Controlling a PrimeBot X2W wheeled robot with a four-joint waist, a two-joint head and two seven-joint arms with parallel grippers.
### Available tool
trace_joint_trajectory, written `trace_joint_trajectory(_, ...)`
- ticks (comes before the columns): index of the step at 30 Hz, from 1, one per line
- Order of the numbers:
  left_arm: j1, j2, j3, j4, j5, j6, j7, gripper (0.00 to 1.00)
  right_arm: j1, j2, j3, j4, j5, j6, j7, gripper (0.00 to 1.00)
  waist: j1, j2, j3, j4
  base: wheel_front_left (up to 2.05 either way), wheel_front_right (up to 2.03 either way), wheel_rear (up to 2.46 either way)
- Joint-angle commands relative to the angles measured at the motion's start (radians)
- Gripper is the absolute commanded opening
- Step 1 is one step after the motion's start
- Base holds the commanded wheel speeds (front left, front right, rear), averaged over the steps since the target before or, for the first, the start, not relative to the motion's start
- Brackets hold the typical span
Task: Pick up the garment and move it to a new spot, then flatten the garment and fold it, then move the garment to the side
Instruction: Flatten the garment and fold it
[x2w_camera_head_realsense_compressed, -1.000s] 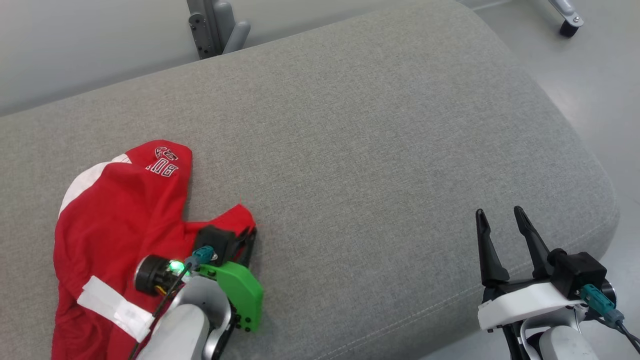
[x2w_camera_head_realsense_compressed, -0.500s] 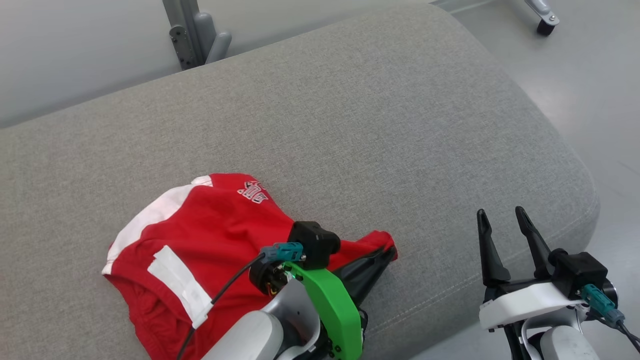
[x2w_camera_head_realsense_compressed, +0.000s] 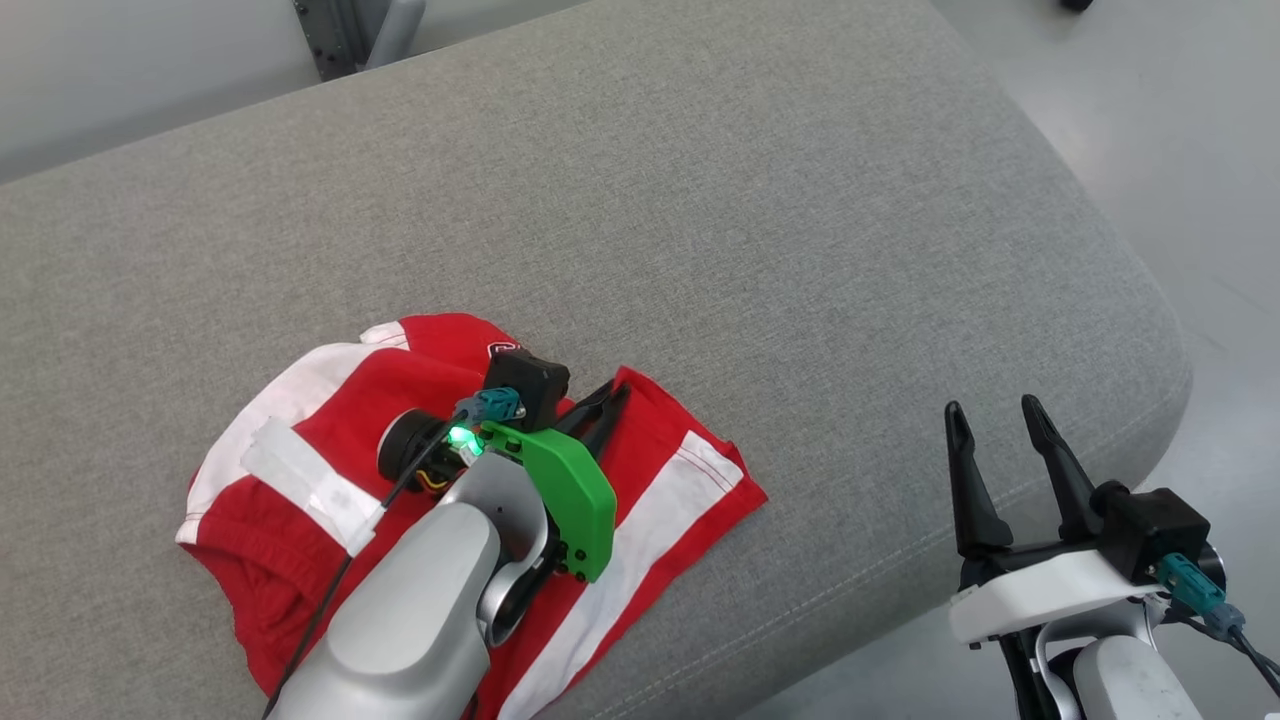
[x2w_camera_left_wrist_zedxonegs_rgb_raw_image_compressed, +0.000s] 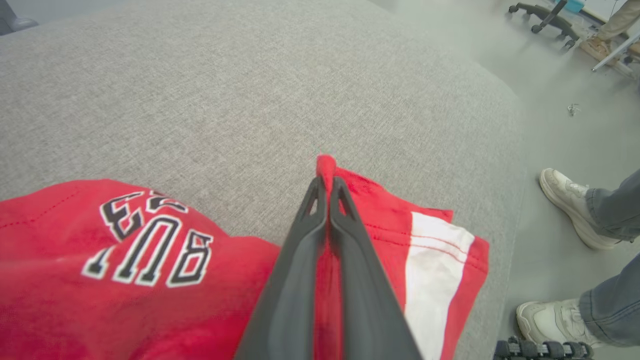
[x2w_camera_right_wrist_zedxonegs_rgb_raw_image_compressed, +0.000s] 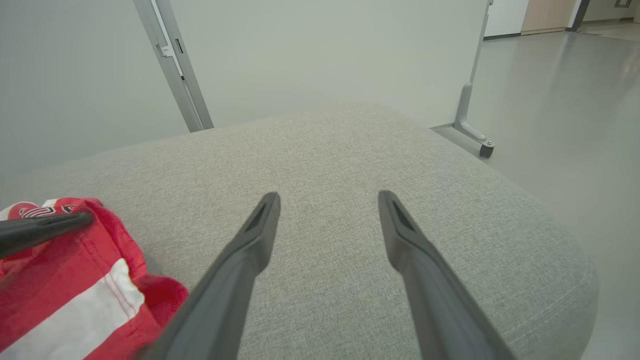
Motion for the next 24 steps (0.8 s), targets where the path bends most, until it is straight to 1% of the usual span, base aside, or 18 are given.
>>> trace_joint_trajectory(1,-0.023,-0.008,-0.012,0.048,0.013,-0.006,-0.032,1.00,-0.006,-0.001,-0.004,0.003,0.007,-0.001,-0.003,1.00,0.0000,0.0000,0.010,0.000,0.00,0.00,0.00)
trace_joint_trajectory(5,-0.040,-0.032,-0.036,0.132,-0.027,-0.013,-0.102,1.00,0.005,-0.001,-0.016,0.006,0.003,-0.001,-0.003,1.00,0.0000,0.0000,0.009,0.021,0.00,0.00,0.00)
trace_joint_trajectory(8,-0.046,-0.038,-0.049,0.151,-0.044,-0.014,-0.161,1.00,0.006,-0.001,-0.020,0.011,-0.004,-0.001,-0.003,1.00,0.0000,0.0000,0.002,0.045,0.00,0.00,0.00)
trace_joint_trajectory(10,-0.034,-0.038,-0.039,0.153,-0.051,-0.014,-0.213,1.00,0.009,-0.001,-0.028,0.007,-0.007,-0.001,-0.003,1.00,0.0000,0.0000,-0.008,0.064,0.00,0.00,0.00)
trace_joint_trajectory(11,-0.024,-0.036,-0.031,0.146,-0.051,-0.007,-0.244,1.00,0.013,-0.001,-0.034,0.005,-0.010,-0.001,-0.003,1.00,0.0000,0.0000,-0.015,0.077,0.00,0.00,0.00)
trace_joint_trajectory(13,0.006,-0.026,-0.008,0.120,-0.047,0.026,-0.298,1.00,0.023,-0.001,-0.047,0.002,-0.018,-0.001,-0.003,1.00,0.0000,0.0000,-0.031,0.103,0.00,0.00,0.00)
trace_joint_trajectory(15,0.041,-0.012,0.001,0.072,-0.026,0.054,-0.328,1.00,0.033,-0.002,-0.068,-0.005,-0.029,-0.001,-0.003,1.00,0.0000,0.0000,-0.048,0.137,0.00,0.00,0.00)
trace_joint_trajectory(19,0.141,0.041,0.042,-0.057,0.017,0.129,-0.348,1.00,0.054,-0.002,-0.105,-0.021,-0.059,-0.001,-0.003,1.00,0.0000,0.0000,-0.086,0.207,0.00,0.00,0.00)
trace_joint_trajectory(20,0.176,0.054,0.055,-0.089,0.024,0.143,-0.349,1.00,0.059,-0.002,-0.113,-0.024,-0.067,-0.001,-0.003,1.00,0.0000,0.0000,-0.096,0.224,0.00,0.00,0.00)
trace_joint_trajectory(21,0.176,0.054,0.055,-0.089,0.024,0.143,-0.349,1.00,0.059,-0.002,-0.113,-0.024,-0.067,-0.001,-0.003,1.00,0.0000,0.0000,-0.096,0.224,0.00,0.00,0.00)
trace_joint_trajectory(22,0.208,0.064,0.073,-0.131,0.031,0.156,-0.349,1.00,0.066,-0.001,-0.119,-0.027,-0.074,-0.001,-0.003,1.00,0.0000,0.0000,-0.108,0.240,0.00,0.00,0.00)
trace_joint_trajectory(24,0.284,0.082,0.136,-0.213,0.023,0.186,-0.349,1.00,0.071,-0.002,-0.127,-0.030,-0.091,-0.001,-0.003,1.00,0.0000,0.0000,-0.129,0.267,0.00,0.00,0.00)
